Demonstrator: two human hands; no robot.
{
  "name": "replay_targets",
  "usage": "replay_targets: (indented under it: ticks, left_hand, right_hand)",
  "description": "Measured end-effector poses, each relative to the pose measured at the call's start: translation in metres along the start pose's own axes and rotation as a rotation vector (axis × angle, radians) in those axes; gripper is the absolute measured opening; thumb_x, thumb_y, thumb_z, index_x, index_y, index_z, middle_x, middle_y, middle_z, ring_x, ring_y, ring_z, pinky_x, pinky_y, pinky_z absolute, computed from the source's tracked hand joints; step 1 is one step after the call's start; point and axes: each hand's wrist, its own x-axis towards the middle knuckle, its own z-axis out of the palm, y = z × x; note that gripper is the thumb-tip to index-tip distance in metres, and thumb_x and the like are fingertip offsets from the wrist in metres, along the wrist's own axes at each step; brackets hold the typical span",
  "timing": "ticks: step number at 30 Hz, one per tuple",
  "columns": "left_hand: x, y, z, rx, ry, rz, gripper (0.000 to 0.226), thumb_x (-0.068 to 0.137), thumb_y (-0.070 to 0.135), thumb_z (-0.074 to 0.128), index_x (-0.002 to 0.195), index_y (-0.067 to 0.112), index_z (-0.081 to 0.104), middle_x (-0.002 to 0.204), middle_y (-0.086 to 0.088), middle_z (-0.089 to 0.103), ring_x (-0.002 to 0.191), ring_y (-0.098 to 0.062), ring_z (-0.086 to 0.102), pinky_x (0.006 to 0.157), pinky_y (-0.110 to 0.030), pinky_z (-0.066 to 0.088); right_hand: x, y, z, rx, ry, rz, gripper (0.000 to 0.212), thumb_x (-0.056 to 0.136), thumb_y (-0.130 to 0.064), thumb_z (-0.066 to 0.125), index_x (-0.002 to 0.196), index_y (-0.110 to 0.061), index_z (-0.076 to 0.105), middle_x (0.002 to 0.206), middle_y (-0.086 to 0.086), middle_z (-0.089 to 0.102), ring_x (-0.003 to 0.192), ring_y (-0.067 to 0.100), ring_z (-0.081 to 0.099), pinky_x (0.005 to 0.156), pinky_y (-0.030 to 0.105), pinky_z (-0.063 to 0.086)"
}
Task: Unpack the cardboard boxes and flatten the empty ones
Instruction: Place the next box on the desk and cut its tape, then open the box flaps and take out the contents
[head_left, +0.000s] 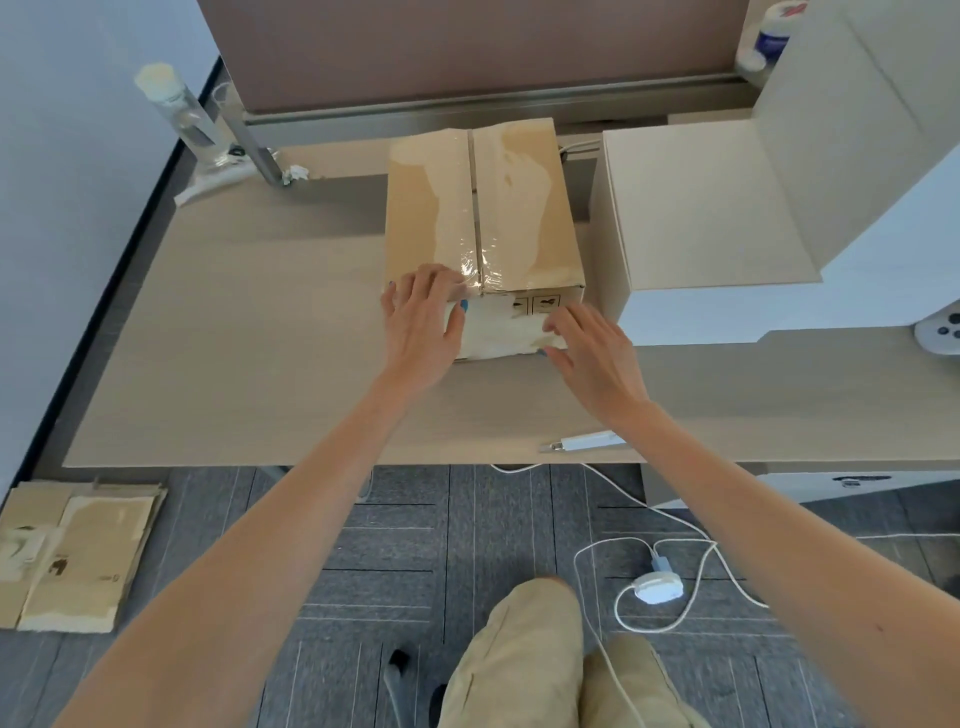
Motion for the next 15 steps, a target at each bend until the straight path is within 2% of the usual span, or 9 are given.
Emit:
replay_targets:
  ticks: [4,9,12,15]
  left_hand:
    - [0.012,0.006,0.004,0.009,-0.099,-0.216,0.046,0.095,0.038,0.054,0.137,0.020,0.047,0.154,-0.008,0.031,0.143,-0.032,0.026,0.115,-0.048,0.018]
    - [0.031,0.017,0.001,0.004,-0.228,-0.456,0.075,0.094,0.057,0.052,0.152,0.017,0.026,0.163,-0.019,0.003,0.150,-0.042,-0.003,0.119,-0.055,0.003]
    - [0.041,0.020,-0.002,-0.042,-0.294,-0.617,0.093,0.089,0.064,0.053,0.156,0.013,0.011,0.163,-0.023,-0.008,0.149,-0.043,-0.008,0.120,-0.055,0.002]
    - [0.048,0.023,-0.003,-0.021,-0.343,-0.673,0.105,0.086,0.067,0.056,0.157,0.014,0.002,0.162,-0.023,-0.010,0.149,-0.043,-0.002,0.119,-0.056,0.009]
  right_hand:
    - [0.035,-0.006,-0.010,-0.020,0.088,-0.015,0.020,0.086,-0.018,0.068,0.098,-0.008,0.055,0.100,0.004,0.053,0.090,0.023,0.051,0.068,0.029,0.041]
    - [0.063,0.002,-0.006,0.002,0.039,0.023,0.027,0.089,-0.020,0.063,0.114,-0.011,0.058,0.118,0.006,0.051,0.109,0.024,0.049,0.089,0.037,0.043]
    - [0.071,0.008,0.001,0.003,-0.120,0.062,0.038,0.096,-0.025,0.051,0.133,-0.015,0.050,0.145,0.008,0.038,0.135,0.025,0.033,0.108,0.037,0.029]
    - [0.073,0.011,0.005,-0.014,-0.189,0.088,0.041,0.100,-0.030,0.045,0.139,-0.018,0.044,0.153,0.007,0.028,0.142,0.022,0.022,0.113,0.033,0.020]
